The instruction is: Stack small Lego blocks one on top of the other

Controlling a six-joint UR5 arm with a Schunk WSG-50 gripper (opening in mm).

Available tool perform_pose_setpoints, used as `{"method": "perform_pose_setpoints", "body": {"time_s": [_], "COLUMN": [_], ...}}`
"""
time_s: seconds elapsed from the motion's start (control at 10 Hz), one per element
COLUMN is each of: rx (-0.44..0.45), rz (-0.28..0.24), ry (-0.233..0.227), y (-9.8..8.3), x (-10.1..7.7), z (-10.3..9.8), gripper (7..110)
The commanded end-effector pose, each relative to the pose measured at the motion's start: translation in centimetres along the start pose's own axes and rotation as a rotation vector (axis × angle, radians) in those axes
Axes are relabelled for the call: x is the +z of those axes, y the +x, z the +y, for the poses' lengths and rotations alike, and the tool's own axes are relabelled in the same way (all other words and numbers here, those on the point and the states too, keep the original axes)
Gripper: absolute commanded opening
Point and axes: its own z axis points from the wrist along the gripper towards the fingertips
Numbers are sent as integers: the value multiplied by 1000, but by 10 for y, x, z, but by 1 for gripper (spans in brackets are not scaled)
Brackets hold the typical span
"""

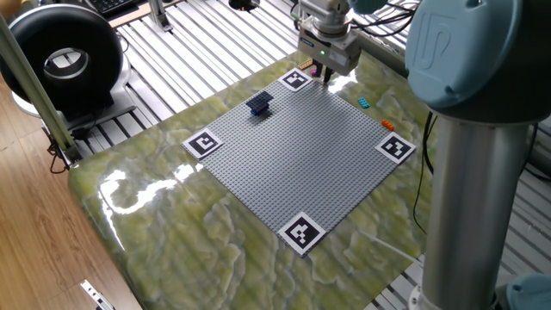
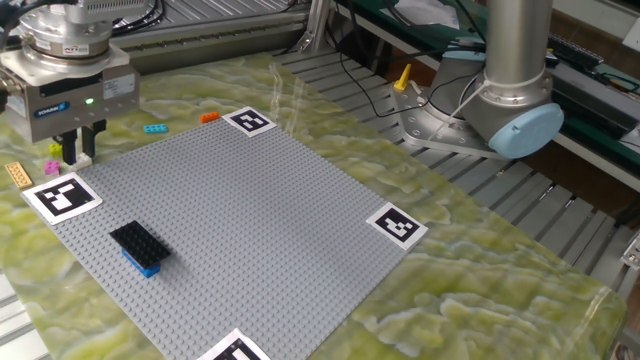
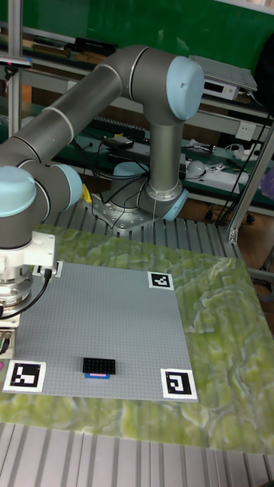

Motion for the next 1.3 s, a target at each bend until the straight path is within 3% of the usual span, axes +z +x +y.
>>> {"method": "perform_pose_setpoints", "body": {"time_s": [0.0, 0.4, 0.5, 1.0, 1.1, 1.2], "rx": [10, -8, -8, 5, 8, 1], "rz": [-30, -23, -22, -23, -15, -6], "ry": [2, 21, 19, -12, -24, -30], "y": [-5, -2, -2, -2, 2, 9], "x": [0, 1, 1, 1, -1, -4], "z": [-1, -7, -6, 2, 6, 9], "gripper": [22, 22, 44, 44, 22, 22]}}
